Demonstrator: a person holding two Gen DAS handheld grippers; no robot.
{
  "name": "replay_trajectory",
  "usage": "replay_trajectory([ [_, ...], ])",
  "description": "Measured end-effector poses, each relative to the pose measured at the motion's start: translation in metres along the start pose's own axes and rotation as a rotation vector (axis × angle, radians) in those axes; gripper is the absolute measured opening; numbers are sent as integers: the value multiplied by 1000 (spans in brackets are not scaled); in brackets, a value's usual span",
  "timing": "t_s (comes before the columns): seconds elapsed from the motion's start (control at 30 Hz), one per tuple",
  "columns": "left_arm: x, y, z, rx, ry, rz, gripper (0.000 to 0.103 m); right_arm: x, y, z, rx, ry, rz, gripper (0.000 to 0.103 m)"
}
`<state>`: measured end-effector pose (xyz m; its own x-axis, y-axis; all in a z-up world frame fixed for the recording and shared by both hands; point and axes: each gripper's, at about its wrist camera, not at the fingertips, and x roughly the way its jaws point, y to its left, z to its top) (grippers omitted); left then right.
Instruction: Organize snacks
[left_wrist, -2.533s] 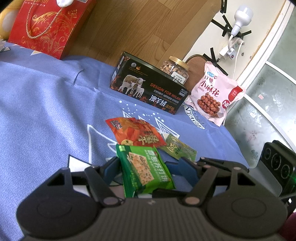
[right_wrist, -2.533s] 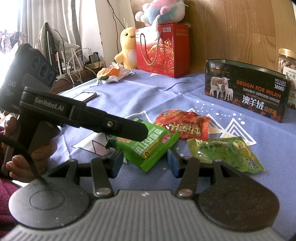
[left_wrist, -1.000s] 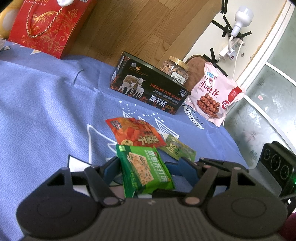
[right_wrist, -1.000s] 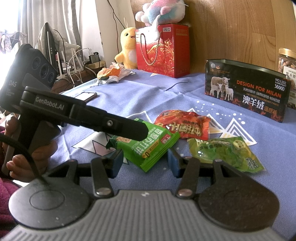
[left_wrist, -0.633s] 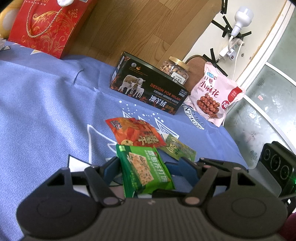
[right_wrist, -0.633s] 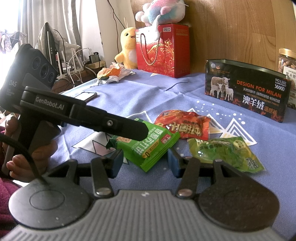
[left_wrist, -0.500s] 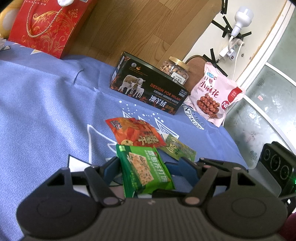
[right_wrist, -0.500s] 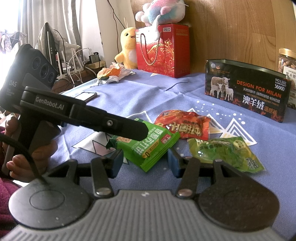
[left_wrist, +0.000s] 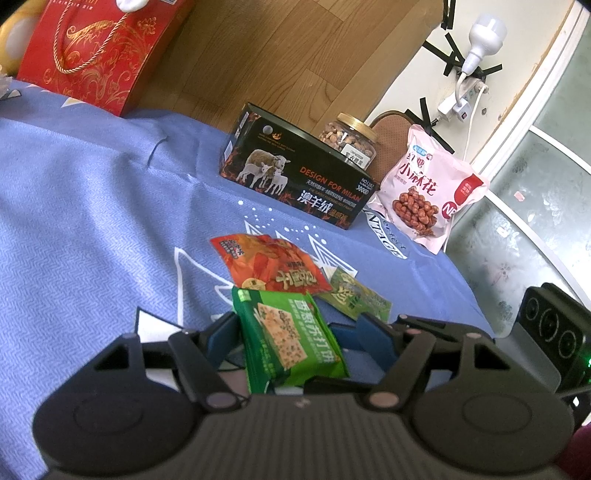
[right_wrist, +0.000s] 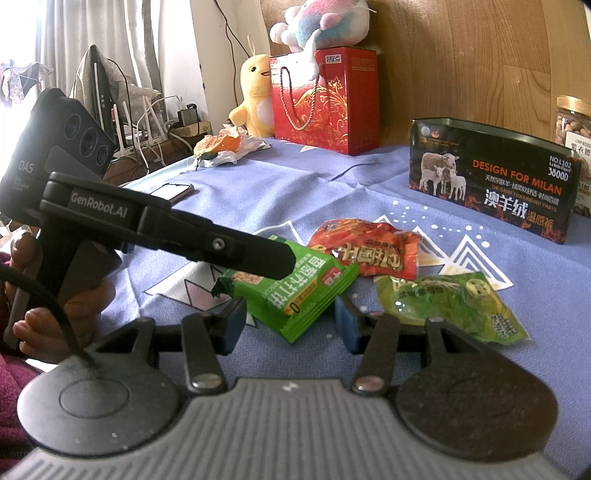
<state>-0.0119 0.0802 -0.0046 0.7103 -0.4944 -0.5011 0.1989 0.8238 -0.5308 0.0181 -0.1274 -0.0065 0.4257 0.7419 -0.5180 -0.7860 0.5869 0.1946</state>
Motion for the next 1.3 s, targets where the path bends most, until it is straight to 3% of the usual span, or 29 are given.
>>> replay_trajectory([
  [0.73,-1,1,0,-4,-1,-3,70,0,0,0,-1,-2,-4,54],
  [1.3,-6,11,1,-71,-24,-66,67,-7,4,0,5,-62,-30,49],
])
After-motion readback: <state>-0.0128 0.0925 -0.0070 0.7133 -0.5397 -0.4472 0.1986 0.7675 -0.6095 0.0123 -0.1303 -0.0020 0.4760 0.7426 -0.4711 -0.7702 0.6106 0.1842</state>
